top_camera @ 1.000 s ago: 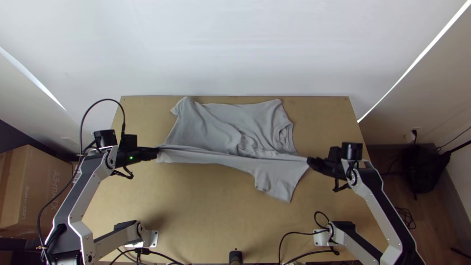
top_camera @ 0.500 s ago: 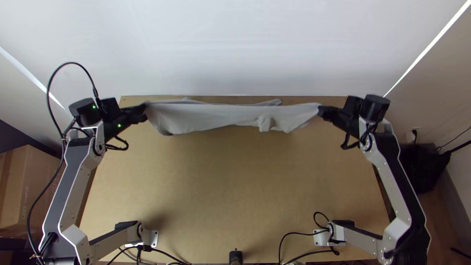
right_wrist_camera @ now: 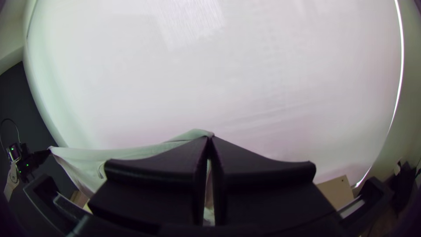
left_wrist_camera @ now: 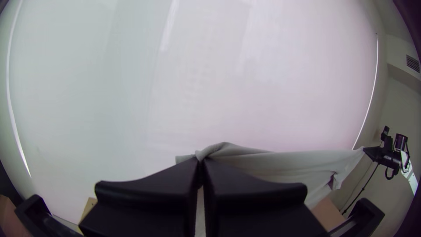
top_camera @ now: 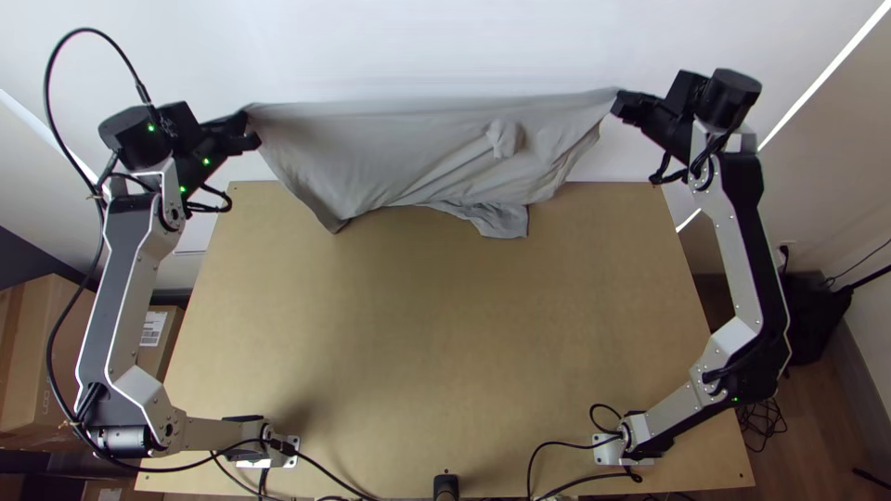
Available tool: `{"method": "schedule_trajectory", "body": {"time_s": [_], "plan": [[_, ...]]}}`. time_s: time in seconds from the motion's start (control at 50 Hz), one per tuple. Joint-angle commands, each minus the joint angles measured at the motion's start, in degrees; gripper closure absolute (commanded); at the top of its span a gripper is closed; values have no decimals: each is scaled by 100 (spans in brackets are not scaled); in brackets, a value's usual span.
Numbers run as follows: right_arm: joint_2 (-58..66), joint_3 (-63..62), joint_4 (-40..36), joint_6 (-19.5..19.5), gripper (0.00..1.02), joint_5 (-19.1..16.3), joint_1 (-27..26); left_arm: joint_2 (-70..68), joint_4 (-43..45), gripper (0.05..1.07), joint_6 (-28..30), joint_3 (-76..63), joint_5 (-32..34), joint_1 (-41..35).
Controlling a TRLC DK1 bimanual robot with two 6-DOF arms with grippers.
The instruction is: Fold the t-shirt
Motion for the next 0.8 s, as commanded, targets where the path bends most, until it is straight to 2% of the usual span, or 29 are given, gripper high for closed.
{"method": "schedule_trajectory", "body": {"time_s": [0.0,0.16,0.34,0.66,0.78], "plan": [[75,735,62,-47,100,360,-99,51,180,105,-129,706,-409,31],[-321,1043,97,-21,100,553,-73,-90,259,105,-68,1207,-717,31],[-1419,797,53,40,100,571,-55,-767,277,105,117,1242,-796,111],[-4091,-460,35,199,100,571,-20,-2973,707,105,117,311,-822,480],[-4838,-689,-193,383,100,562,-11,-3764,655,105,91,-41,-822,488]]}}
